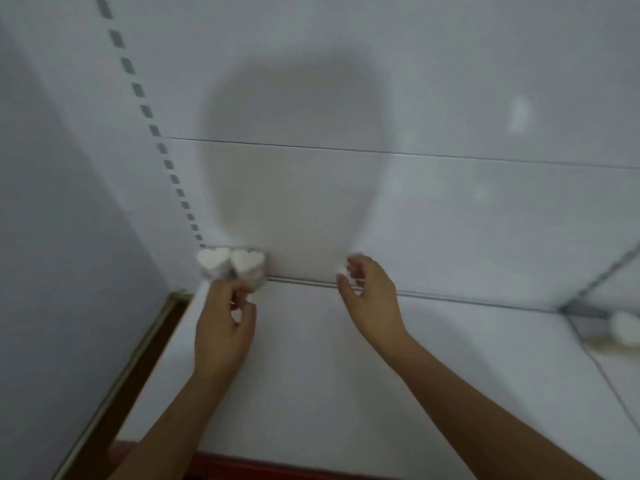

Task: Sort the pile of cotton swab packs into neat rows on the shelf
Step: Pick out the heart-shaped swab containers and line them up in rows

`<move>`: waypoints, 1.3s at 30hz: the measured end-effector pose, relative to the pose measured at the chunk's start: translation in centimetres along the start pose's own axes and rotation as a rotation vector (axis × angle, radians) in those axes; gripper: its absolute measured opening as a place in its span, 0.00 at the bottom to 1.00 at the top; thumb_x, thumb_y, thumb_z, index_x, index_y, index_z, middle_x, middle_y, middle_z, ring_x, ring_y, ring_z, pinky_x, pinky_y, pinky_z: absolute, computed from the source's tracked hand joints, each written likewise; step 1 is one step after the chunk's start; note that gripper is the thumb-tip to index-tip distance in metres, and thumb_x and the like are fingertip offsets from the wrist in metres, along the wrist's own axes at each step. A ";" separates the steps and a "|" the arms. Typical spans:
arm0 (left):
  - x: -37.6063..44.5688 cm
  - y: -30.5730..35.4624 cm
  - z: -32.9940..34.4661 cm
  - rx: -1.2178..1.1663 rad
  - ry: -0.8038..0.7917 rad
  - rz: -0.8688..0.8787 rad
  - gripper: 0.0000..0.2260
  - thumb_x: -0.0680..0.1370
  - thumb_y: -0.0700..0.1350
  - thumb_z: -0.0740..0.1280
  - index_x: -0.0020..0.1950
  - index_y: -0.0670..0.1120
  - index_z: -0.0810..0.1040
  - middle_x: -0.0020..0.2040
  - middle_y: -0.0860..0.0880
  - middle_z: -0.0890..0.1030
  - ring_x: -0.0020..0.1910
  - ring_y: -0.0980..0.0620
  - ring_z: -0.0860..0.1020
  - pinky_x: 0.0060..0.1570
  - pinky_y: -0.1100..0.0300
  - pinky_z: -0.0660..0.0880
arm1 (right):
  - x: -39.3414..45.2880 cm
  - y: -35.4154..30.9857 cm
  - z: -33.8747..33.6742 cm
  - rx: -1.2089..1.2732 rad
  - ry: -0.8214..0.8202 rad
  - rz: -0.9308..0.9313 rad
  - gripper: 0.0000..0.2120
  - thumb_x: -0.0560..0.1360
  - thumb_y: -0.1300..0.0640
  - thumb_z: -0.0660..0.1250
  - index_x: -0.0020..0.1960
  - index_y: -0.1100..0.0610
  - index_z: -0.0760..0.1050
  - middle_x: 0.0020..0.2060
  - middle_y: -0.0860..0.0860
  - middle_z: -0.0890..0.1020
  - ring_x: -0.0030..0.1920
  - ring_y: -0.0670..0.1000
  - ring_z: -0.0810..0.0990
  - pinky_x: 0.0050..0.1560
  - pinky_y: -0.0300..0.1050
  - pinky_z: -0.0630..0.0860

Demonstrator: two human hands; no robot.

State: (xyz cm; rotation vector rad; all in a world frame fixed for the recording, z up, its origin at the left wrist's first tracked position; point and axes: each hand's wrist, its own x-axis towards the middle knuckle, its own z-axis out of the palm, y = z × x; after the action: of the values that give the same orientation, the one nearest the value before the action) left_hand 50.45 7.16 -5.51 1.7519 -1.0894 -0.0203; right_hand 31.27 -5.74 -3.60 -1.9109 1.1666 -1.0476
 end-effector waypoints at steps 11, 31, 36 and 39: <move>-10.7 15.5 21.8 0.024 -0.859 0.548 0.26 0.76 0.57 0.51 0.70 0.51 0.73 0.68 0.53 0.74 0.68 0.54 0.70 0.69 0.59 0.65 | -5.5 5.4 -20.9 -0.269 0.386 0.019 0.17 0.79 0.51 0.66 0.66 0.55 0.73 0.60 0.47 0.75 0.60 0.45 0.74 0.60 0.35 0.69; -15.1 22.9 30.1 -0.001 -0.848 0.248 0.31 0.76 0.64 0.63 0.76 0.51 0.68 0.71 0.57 0.72 0.70 0.57 0.70 0.69 0.61 0.62 | -5.6 19.6 -36.3 -0.253 0.015 0.176 0.30 0.68 0.52 0.76 0.68 0.50 0.73 0.56 0.51 0.75 0.55 0.52 0.76 0.57 0.45 0.75; -14.5 29.3 29.6 -0.551 -1.185 -0.372 0.30 0.75 0.60 0.72 0.74 0.59 0.66 0.63 0.51 0.81 0.58 0.50 0.82 0.51 0.56 0.80 | -7.6 17.0 -41.3 0.066 -0.398 0.142 0.28 0.74 0.57 0.73 0.70 0.43 0.71 0.56 0.38 0.76 0.53 0.42 0.77 0.54 0.37 0.77; -15.1 30.8 30.3 -0.590 -1.311 -0.404 0.29 0.70 0.61 0.75 0.67 0.50 0.79 0.56 0.42 0.84 0.53 0.43 0.83 0.43 0.57 0.78 | -8.2 17.0 -43.0 0.094 -0.457 0.137 0.31 0.75 0.57 0.73 0.74 0.41 0.66 0.61 0.37 0.75 0.55 0.42 0.78 0.57 0.39 0.78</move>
State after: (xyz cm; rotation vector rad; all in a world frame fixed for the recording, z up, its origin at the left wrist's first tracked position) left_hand 6.97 -7.08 -3.37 1.2610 -1.3337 -1.7419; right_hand -15.40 -10.13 -0.31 -1.8376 0.9486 -0.5405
